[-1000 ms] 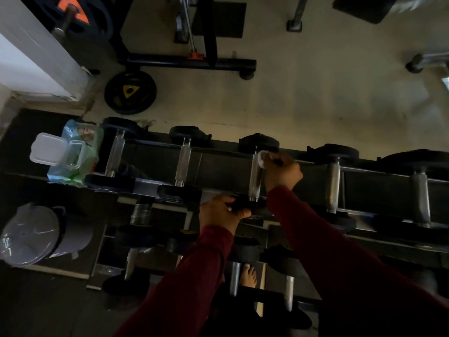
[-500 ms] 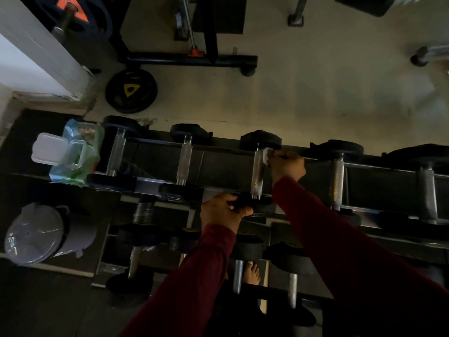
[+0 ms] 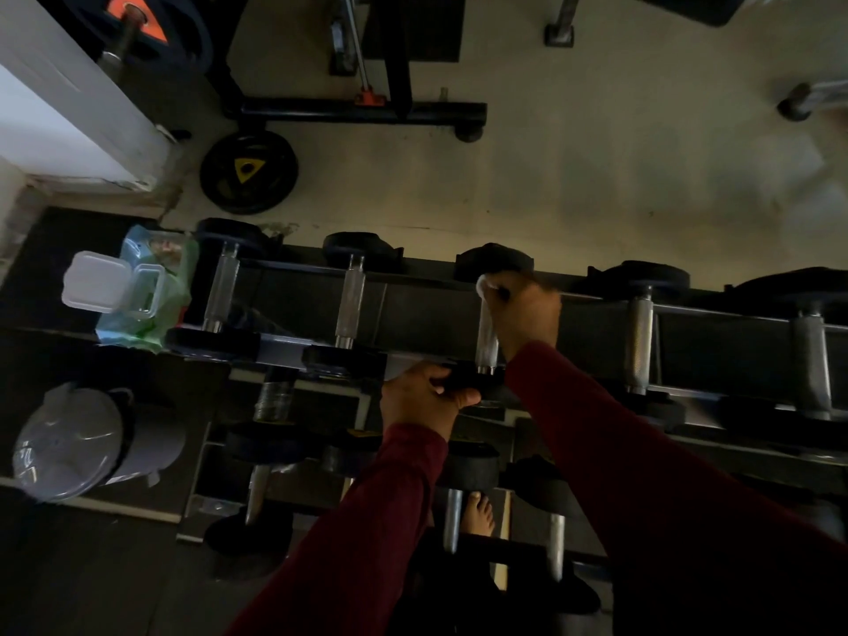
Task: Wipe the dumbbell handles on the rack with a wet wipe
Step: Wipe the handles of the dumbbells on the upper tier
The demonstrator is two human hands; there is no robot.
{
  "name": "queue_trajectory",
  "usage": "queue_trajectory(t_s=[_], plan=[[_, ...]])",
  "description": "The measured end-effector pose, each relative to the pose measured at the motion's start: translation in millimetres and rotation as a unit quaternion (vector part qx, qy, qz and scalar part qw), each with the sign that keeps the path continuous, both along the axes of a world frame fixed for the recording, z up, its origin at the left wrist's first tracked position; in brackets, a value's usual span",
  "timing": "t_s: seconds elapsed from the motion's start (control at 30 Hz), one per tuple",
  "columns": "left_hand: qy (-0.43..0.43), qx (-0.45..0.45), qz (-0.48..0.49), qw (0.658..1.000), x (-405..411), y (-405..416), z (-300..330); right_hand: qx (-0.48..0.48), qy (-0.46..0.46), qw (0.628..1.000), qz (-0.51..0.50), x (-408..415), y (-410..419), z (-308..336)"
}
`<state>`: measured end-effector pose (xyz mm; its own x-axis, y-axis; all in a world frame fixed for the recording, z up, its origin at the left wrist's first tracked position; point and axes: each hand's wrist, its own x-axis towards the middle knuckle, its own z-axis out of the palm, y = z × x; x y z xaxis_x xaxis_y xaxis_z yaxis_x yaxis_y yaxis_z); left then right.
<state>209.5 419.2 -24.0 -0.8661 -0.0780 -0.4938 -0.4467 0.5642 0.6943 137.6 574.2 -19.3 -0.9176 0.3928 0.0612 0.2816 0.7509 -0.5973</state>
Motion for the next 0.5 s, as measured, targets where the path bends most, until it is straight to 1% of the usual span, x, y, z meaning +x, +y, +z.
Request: queue_trajectory(t_s=[0.07, 0.1, 0.17, 0.23, 0.3, 0.37, 0.43, 0.5], plan=[[0.001, -0.005, -0.005, 1.0, 0, 0, 0, 0.104, -0.015, 0.99, 0.091, -8, -4, -1], [0.002, -0.007, -0.006, 1.0, 0, 0, 0, 0.133, -0.027, 0.984, 0.119, -11, -7, 0], [0.002, -0.007, -0.007, 1.0, 0, -1, 0, 0.147, -0.048, 0.978, 0.143, -15, -9, 2], [0.001, -0.013, -0.01, 1.0, -1, 0, 0, 0.139, -0.04, 0.98, 0.135, -13, -5, 2], [0.0, -0.018, -0.012, 1.0, 0, 1, 1, 0.082, -0.004, 0.994, 0.071, -4, 0, 6], [-0.002, -0.013, -0.013, 1.0, 0, 1, 2, -0.01, 0.02, 0.999, -0.031, 5, 3, 9], [-0.003, -0.01, -0.015, 1.0, 0, 0, 2, -0.111, 0.015, 0.986, -0.127, 9, 5, 10], [-0.003, -0.013, -0.017, 1.0, 0, -1, 2, -0.197, -0.016, 0.96, -0.199, 7, 9, 10]])
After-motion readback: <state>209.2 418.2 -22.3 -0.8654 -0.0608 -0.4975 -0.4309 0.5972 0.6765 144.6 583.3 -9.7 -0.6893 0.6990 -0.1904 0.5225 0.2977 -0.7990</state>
